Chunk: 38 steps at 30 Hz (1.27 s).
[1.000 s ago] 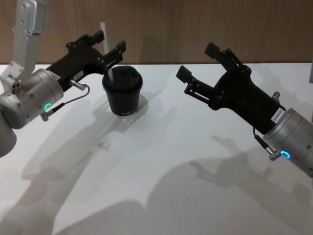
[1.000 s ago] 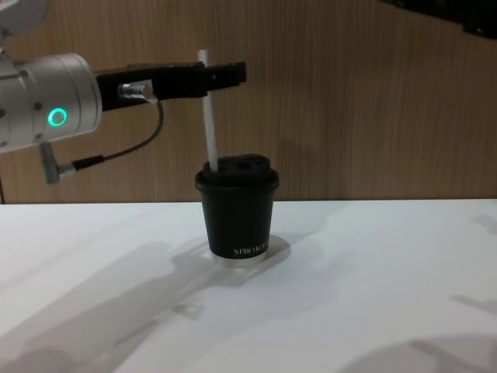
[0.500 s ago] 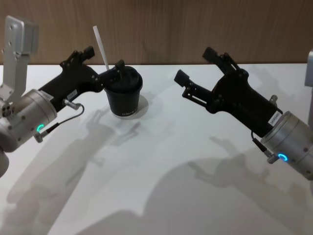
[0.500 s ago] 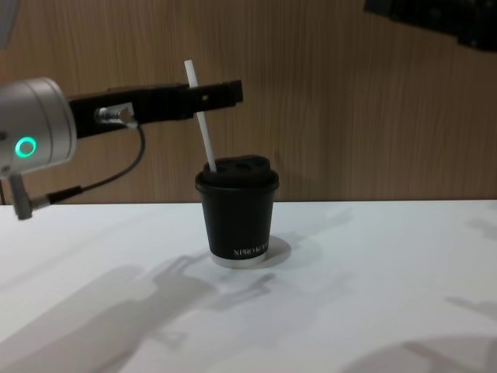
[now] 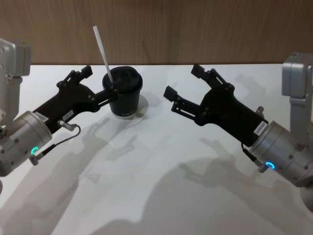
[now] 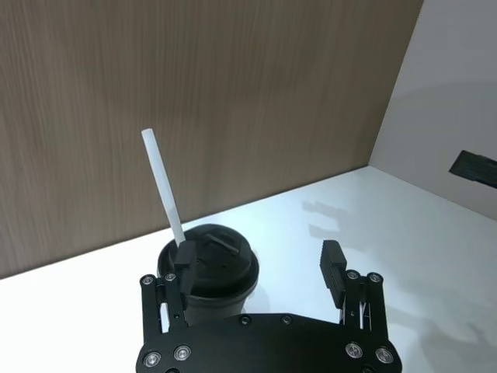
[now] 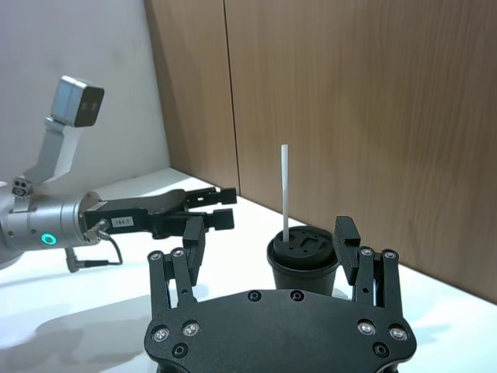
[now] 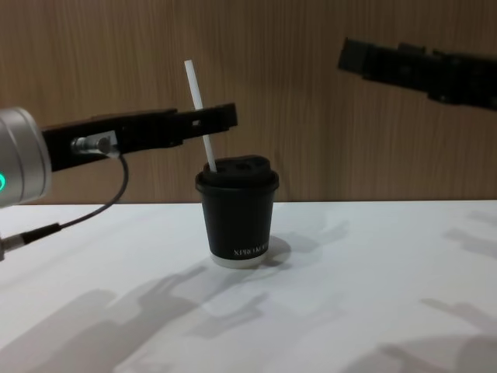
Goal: Pick up the straw with one hand, pass it to the other hand, and insert it into the cup.
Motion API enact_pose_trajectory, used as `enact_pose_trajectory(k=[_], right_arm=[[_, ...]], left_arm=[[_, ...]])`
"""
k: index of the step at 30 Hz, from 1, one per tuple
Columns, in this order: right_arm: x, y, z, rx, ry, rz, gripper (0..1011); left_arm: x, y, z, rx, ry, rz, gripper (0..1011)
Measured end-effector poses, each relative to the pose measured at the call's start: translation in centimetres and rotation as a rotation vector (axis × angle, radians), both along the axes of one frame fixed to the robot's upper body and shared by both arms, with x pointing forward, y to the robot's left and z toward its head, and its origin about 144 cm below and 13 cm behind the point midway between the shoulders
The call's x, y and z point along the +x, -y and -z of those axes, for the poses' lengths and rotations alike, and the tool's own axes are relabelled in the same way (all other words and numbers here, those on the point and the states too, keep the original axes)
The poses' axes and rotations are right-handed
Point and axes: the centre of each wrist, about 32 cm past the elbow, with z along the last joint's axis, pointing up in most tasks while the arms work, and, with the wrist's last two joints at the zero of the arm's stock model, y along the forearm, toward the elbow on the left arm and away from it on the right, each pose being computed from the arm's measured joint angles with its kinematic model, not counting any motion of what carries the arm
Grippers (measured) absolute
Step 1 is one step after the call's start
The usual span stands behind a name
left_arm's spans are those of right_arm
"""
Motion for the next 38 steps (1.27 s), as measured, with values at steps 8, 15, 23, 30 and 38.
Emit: enact_pose_trajectory(k=[8,15,23,30,38], right_arm=[[0.1,-0.4,0.3,-0.012,-0.014,-0.009,1001],[0.2,-0.6,0.5,-0.019,-0.023,-0.015,1001],[0.2,-0.7,0.6,-0.023,-0.026,-0.018,1001],[0.2,-0.8,0.7,-0.025,-0.028,-0.02,1001],[0.2,-0.8,0.7,-0.026,-0.029,-0.021,1001]], left_arm=[[-1.2,-0.3,0.4,-0.01,-0.012,-0.007,1003],[-1.8,-0.4,0.6,-0.015,-0.016,-0.011,1003],[-2.1,-0.5,0.7,-0.018,-0.019,-0.013,1003],[-2.3,-0.6,0.7,-0.019,-0.02,-0.014,1002],[-2.4,-0.6,0.7,-0.021,-0.02,-0.015,1003]])
